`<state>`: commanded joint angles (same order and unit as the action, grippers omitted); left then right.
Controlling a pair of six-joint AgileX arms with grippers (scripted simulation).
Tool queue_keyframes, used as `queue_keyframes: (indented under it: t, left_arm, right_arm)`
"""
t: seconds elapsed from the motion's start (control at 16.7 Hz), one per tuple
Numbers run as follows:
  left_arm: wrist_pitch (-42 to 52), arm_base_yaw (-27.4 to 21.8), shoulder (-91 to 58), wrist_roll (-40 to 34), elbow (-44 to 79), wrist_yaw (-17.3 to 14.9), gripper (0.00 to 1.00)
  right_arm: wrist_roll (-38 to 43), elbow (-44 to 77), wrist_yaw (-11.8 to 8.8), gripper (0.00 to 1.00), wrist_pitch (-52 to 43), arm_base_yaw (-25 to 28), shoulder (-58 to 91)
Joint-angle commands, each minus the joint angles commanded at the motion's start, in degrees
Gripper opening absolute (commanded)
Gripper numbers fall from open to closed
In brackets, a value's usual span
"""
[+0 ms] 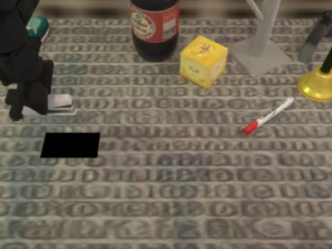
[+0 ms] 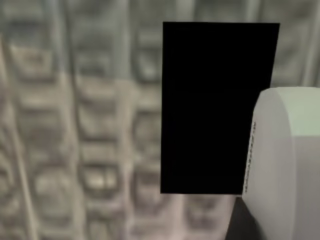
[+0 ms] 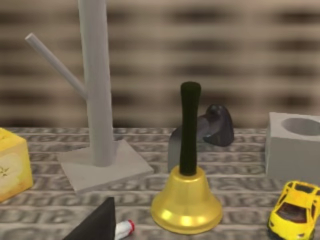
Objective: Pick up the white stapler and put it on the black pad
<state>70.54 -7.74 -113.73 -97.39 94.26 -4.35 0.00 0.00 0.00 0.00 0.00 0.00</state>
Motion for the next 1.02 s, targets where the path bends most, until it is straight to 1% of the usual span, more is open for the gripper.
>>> queue_keyframes:
  t: [0.36,0.48,0.78,0.9,1.02]
  left_arm:
    - [-1.0,-0.3,0.0,0.0,-1.0,0.1,0.00]
    - [-4.2,-0.4,-1.0,-0.2,-3.4,0.1,0.00]
    - [-17.3,-1.1,-4.9,-1.2,-11.9,0.1,0.00]
    - [-20.1,-1.4,-5.9,-1.4,-14.0,0.0,0.00]
    - [-20.6,-1.4,-6.1,-1.5,-14.4,-0.1,0.00]
  right_arm:
    - [0.0,0.0,0.0,1.00,0.0,0.0,0.0]
    - [0.0,0.0,0.0,1.00,0.0,0.0,0.0]
    - [0.0,0.0,0.0,1.00,0.0,0.0,0.0]
    - [0.0,0.0,0.0,1.00,0.0,0.0,0.0]
    - [0.0,0.0,0.0,1.00,0.0,0.0,0.0]
